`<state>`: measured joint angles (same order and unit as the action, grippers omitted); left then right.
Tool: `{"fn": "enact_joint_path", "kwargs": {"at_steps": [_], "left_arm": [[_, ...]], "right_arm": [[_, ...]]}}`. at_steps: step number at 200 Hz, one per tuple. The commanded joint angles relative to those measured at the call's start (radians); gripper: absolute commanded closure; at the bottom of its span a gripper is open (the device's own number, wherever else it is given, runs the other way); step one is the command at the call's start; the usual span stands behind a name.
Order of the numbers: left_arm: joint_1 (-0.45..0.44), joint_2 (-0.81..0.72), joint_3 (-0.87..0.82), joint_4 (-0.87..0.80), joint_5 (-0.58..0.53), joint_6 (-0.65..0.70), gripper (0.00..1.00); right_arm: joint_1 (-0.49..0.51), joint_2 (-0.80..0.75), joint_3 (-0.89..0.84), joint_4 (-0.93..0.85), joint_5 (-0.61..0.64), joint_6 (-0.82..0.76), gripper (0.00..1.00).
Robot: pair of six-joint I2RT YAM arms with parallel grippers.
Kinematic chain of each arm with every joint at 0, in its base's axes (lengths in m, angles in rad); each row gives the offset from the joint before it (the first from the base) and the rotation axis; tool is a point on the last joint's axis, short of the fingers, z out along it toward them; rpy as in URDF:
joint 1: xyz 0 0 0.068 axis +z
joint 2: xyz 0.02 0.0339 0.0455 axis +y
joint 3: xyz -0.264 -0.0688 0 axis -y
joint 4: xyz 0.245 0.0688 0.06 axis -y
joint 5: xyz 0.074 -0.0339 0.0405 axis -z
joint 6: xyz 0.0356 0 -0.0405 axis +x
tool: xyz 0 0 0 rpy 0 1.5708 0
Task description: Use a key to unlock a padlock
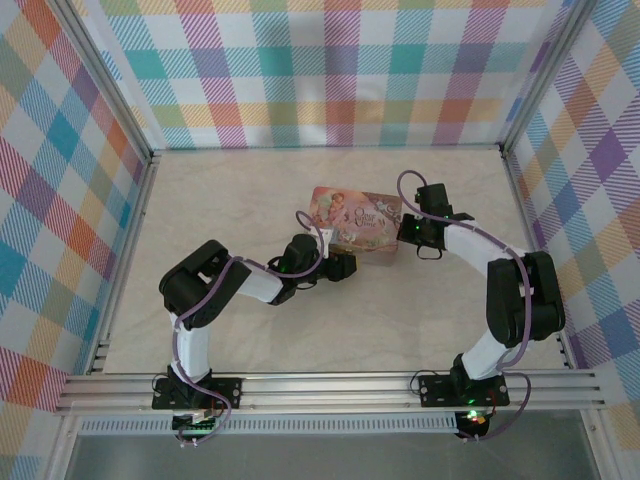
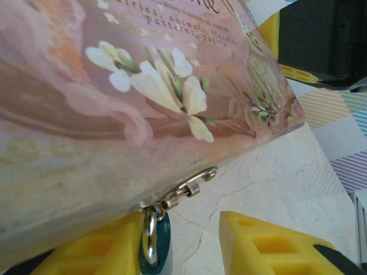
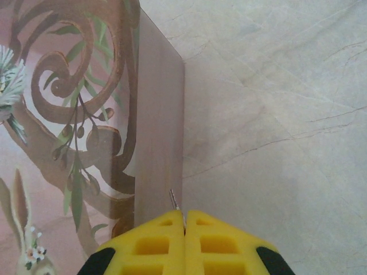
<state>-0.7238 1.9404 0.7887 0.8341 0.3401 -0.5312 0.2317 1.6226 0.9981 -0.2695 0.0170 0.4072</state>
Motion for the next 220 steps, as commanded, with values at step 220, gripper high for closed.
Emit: {"fn": "enact_joint_path", "kwargs": {"at_steps": [220], "left_arm": [[0.047,0.001,-0.019,0.007,0.007,-0.042,0.60]], "right_arm": [[0.040,0.001,0.007,0.029,-0.041,0.018,1.00]]}}
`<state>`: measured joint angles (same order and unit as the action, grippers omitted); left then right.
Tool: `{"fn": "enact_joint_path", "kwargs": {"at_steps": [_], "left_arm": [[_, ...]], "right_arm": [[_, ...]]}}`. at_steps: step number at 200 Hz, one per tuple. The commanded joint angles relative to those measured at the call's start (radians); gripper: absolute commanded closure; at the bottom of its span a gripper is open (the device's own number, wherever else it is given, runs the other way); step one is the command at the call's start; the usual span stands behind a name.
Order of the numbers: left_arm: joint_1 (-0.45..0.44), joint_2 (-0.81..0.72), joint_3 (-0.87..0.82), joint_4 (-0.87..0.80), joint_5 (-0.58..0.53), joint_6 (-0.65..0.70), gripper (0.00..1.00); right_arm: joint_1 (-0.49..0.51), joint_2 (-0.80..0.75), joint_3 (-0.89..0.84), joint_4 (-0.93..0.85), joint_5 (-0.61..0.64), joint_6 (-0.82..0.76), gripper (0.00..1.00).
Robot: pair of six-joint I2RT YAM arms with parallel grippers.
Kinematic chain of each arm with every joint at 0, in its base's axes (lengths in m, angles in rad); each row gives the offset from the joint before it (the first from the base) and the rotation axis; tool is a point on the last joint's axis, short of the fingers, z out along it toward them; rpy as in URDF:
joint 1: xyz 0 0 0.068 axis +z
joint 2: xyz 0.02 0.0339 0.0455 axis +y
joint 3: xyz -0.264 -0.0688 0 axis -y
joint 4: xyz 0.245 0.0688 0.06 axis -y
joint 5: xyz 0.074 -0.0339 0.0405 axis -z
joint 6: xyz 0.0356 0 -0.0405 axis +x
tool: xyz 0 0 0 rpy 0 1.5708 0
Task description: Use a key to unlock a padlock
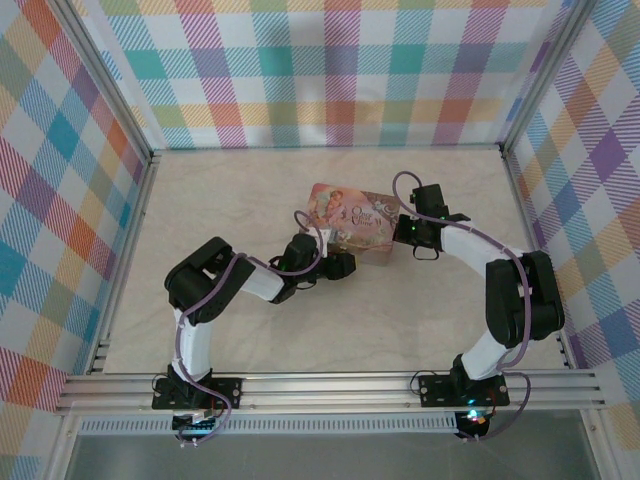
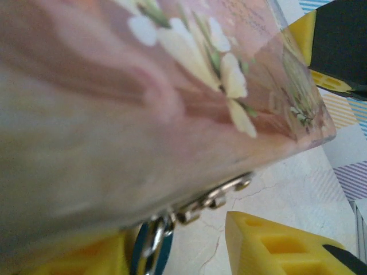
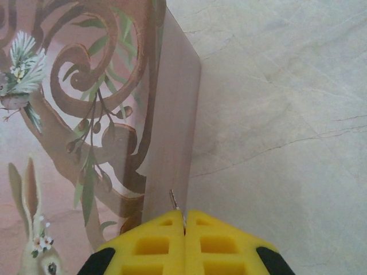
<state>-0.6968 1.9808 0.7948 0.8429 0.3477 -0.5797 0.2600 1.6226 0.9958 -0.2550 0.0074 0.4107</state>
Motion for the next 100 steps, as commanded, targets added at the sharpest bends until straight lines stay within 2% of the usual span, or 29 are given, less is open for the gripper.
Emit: {"fn": "enact_joint_path", "kwargs": {"at_steps": [1,41,53,100], "left_arm": [[0.020,-0.040,-0.025,-0.002,0.000,0.006,0.60],[0.028,-0.039,-0.019,-0.020,0.011,0.014,0.69],[0.031,-0.039,-0.011,-0.026,0.017,0.018,0.77],[0.043,-0.047,0.001,-0.060,0.028,0.023,0.83]], "right_arm": [[0.012,0.001,0.009,0.015,-0.032,0.014,1.00],[0.012,0.001,0.006,0.015,-0.032,0.013,1.00],[0.013,0.000,0.004,0.017,-0.031,0.015,1.00],[0.013,-0.001,-0.002,0.020,-0.035,0.016,1.00]]}}
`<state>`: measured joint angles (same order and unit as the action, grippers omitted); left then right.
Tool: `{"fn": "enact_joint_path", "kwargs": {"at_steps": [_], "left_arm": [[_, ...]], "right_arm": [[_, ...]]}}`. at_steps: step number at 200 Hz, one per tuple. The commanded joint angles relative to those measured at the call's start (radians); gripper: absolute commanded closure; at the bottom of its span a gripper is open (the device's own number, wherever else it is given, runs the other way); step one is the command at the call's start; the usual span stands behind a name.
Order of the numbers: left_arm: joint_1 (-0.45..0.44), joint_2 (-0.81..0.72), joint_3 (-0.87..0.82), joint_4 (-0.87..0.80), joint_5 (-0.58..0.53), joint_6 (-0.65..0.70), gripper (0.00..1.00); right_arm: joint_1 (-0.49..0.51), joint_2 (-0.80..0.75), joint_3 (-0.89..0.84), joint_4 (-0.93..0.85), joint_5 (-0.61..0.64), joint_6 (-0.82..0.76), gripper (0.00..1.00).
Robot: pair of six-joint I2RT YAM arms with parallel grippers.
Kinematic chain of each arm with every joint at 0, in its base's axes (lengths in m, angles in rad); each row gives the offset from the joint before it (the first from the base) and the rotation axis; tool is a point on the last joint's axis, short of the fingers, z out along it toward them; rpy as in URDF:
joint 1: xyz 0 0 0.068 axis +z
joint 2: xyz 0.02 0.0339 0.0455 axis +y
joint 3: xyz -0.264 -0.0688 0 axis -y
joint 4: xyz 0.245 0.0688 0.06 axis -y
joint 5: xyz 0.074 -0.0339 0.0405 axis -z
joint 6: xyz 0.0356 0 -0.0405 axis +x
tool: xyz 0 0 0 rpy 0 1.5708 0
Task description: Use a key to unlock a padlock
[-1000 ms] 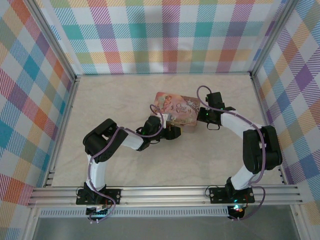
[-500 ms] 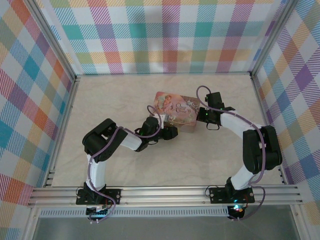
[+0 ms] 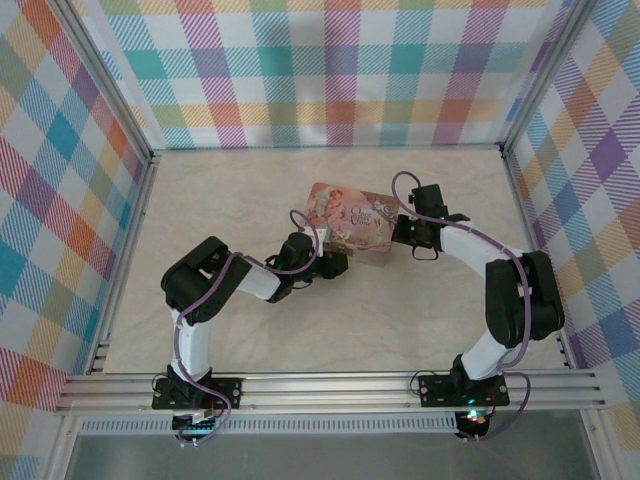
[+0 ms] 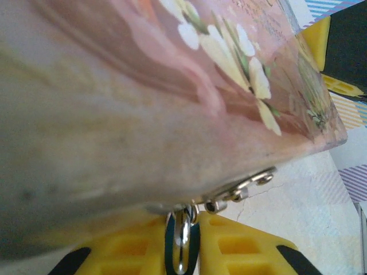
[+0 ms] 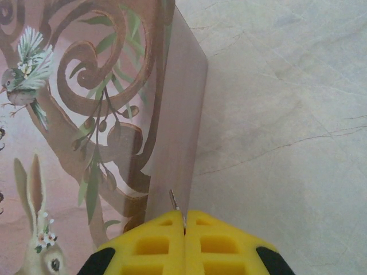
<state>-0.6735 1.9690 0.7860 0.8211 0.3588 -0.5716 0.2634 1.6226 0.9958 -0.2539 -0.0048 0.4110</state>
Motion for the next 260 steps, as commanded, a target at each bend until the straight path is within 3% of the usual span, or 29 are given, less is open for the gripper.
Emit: {"fn": "enact_joint_path", "kwargs": {"at_steps": [1,82,127,260], "left_arm": [[0.020,-0.036,0.010,-0.040,0.018,0.016,0.83],[0.035,-0.086,0.003,-0.218,0.078,0.079,0.91],[0.035,-0.085,0.052,-0.368,0.134,0.114,0.89],[0.041,-0.070,0.070,-0.385,0.126,0.110,0.83]], "right_arm": [[0.010,0.000,-0.002,0.019,-0.023,0.015,1.00],[0.010,0.033,0.031,0.032,0.001,-0.001,1.00],[0.009,0.105,0.116,0.028,0.034,-0.021,1.00],[0.038,0.262,0.304,0.049,-0.052,-0.120,1.00]]}}
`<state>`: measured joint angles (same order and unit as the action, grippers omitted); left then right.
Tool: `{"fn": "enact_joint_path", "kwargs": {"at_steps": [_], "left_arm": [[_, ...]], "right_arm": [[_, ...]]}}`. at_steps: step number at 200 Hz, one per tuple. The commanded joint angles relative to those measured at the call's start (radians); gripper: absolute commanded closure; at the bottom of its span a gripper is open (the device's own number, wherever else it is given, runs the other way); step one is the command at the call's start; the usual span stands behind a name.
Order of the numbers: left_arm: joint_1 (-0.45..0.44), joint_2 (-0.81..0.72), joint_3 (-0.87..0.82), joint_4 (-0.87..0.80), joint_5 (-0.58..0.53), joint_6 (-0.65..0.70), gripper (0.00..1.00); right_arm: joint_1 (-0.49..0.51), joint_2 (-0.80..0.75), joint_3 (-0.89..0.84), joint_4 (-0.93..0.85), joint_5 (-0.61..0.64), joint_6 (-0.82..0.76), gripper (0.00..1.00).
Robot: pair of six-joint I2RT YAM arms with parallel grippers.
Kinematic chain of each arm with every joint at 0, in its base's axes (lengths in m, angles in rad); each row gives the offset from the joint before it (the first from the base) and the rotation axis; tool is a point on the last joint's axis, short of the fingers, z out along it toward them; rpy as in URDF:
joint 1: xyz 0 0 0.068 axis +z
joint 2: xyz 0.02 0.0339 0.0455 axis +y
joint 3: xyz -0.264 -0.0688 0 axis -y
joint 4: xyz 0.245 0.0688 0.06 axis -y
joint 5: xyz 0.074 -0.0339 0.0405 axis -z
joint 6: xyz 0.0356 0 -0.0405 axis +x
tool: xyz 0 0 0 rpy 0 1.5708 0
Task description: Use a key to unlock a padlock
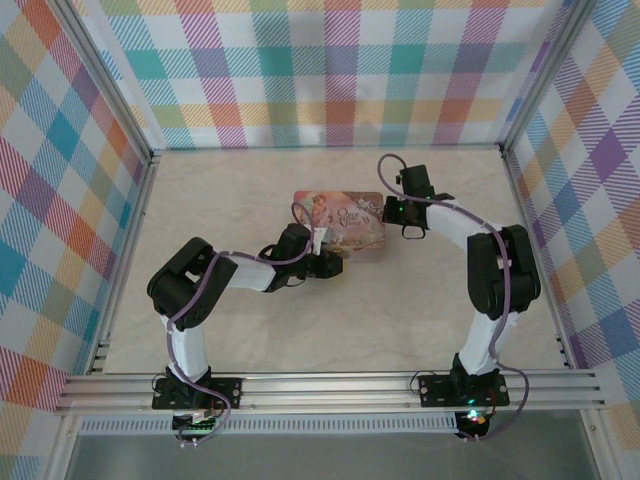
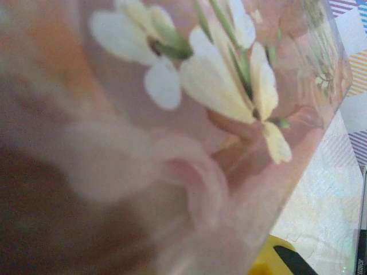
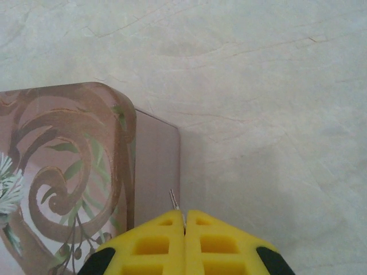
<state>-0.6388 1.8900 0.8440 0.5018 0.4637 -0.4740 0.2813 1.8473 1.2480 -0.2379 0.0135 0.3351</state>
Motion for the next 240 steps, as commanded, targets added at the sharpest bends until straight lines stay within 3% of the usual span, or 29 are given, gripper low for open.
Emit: {"fn": "enact_joint_path", "kwargs": {"at_steps": [1,55,94,184,240], "left_arm": [[0.006,0.009,0.012,-0.066,0.021,0.012,0.83],[0.007,0.027,0.027,-0.050,0.052,-0.033,0.83],[0.007,0.022,0.049,-0.053,0.069,-0.101,0.86],[0.007,-0.026,0.132,-0.183,0.077,-0.138,0.89],[0.007,-0.033,0.172,-0.224,0.090,-0.175,0.89]], "right_arm": [[0.021,0.038,0.053,0.034,-0.072,-0.045,1.00],[0.027,0.098,0.150,0.009,-0.123,-0.089,1.00],[0.017,0.071,0.150,-0.057,-0.058,-0.107,1.00],[-0.029,-0.186,-0.063,-0.034,-0.032,-0.052,1.00],[-0.050,-0.413,-0.229,0.020,-0.111,0.014,1.00]]}}
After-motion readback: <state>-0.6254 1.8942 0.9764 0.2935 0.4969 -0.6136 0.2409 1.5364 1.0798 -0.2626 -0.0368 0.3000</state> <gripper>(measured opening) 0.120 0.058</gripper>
